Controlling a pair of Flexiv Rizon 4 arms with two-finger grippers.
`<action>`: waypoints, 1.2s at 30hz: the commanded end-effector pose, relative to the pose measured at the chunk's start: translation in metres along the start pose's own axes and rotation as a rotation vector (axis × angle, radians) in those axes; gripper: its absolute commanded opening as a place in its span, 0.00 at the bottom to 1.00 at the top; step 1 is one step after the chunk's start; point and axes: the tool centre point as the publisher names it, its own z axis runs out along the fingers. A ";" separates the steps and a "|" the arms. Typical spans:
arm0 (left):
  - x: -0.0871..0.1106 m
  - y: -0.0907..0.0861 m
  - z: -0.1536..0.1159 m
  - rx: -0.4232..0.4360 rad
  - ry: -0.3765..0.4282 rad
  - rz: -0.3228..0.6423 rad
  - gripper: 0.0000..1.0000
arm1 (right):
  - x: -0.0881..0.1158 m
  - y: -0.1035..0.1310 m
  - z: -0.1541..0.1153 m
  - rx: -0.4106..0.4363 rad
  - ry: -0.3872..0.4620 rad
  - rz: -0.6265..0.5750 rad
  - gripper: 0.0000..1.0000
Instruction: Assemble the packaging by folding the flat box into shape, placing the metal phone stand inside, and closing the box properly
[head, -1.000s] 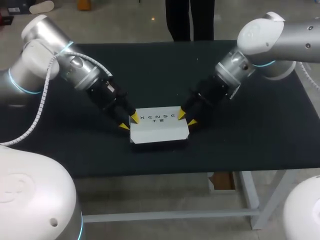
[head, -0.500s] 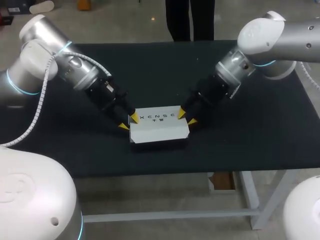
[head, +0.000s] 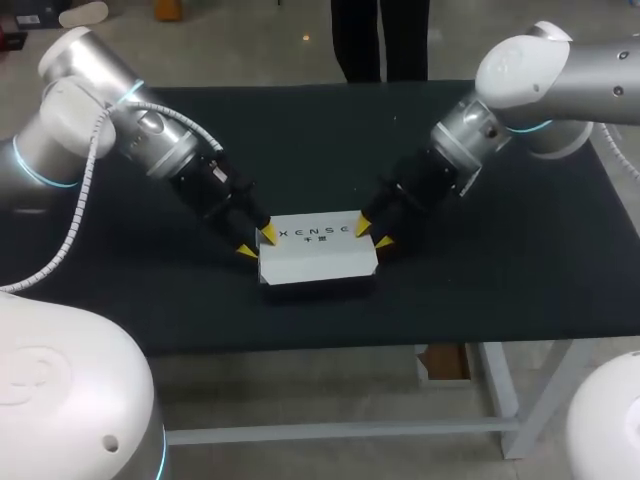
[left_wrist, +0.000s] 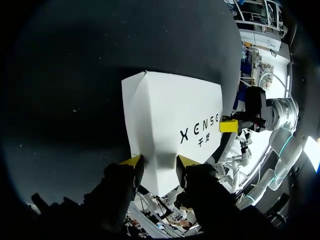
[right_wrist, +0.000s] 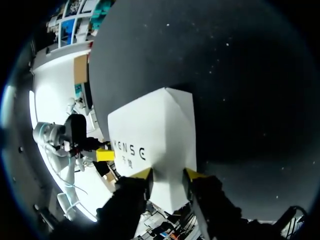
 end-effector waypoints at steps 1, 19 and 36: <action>0.009 -0.002 0.004 -0.006 -0.007 -0.001 0.45 | 0.006 0.001 0.006 0.000 0.000 0.001 0.41; 0.004 -0.001 0.000 -0.002 -0.002 -0.015 0.45 | 0.004 0.000 0.000 -0.007 0.001 0.009 0.41; 0.002 -0.001 -0.002 0.004 -0.003 -0.023 0.45 | 0.002 0.001 -0.002 -0.012 0.001 0.015 0.41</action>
